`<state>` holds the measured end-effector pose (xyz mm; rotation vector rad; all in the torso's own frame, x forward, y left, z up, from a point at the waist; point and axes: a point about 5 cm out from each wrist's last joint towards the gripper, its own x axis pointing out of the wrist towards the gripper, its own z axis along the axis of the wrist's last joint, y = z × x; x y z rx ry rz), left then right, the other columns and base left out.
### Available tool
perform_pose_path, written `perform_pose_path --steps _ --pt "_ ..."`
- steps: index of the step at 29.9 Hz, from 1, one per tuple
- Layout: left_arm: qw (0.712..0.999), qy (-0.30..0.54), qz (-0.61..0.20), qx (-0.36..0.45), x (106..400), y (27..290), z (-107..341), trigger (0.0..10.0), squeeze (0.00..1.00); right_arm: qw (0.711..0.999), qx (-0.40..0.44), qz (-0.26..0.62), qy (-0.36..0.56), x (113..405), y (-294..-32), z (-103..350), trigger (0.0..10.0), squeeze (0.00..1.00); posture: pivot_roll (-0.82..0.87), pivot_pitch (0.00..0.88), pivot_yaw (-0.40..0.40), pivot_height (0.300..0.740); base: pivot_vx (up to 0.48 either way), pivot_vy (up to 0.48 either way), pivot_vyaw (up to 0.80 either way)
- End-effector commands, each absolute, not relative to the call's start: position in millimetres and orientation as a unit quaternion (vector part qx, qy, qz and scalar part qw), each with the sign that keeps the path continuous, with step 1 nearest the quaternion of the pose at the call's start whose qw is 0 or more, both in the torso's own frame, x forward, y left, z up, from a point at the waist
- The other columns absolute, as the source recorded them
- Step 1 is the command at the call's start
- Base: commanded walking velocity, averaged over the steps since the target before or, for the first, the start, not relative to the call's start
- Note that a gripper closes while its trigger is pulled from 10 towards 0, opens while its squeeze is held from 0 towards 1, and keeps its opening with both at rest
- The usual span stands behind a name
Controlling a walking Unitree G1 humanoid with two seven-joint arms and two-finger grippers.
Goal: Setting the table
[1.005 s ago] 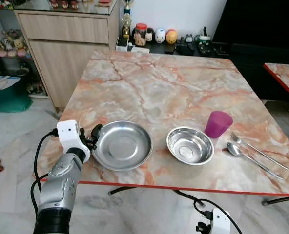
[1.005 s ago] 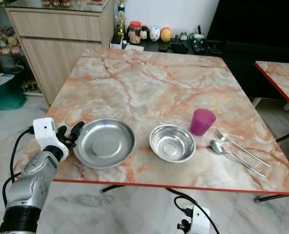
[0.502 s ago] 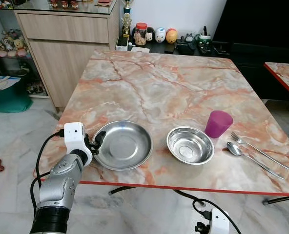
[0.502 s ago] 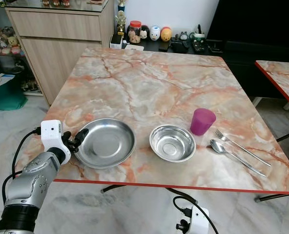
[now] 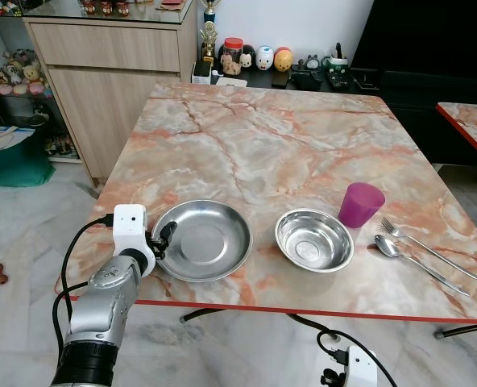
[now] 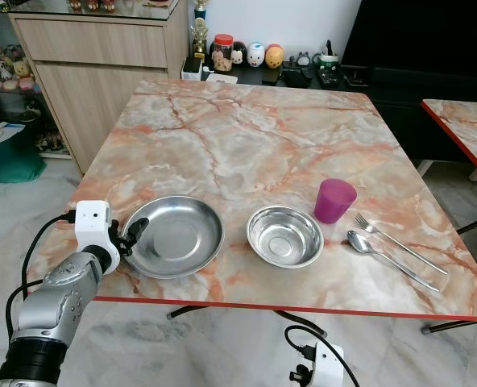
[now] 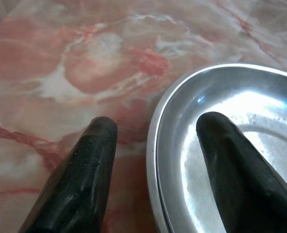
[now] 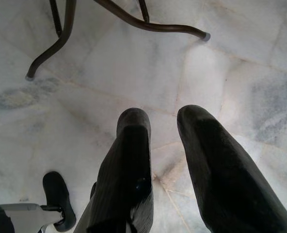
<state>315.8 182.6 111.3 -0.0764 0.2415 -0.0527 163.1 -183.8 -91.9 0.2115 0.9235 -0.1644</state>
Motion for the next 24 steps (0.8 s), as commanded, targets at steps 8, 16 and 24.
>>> perform_pose_path --steps 8,16,24 --pt "0.991 0.122 -0.035 -0.029 319.7 175.1 112.7 10.0 0.0 0.886 0.093 -0.072 0.448 162.4 -186.5 -92.0 10.0 0.0 0.13 0.0 -0.082 0.727 0.0 0.0 0.0" --pt "0.989 0.142 -0.044 -0.006 316.3 174.7 107.0 10.0 0.0 0.886 0.092 -0.071 0.45 163.0 -186.4 -91.9 10.0 0.0 0.13 0.009 -0.08 0.727 0.0 0.0 0.0" --pt "0.989 0.142 -0.03 0.006 317.5 178.9 106.6 10.0 0.0 0.886 0.092 -0.068 0.449 163.8 -186.2 -91.5 10.0 0.0 0.14 0.019 -0.08 0.727 0.0 0.0 0.0"
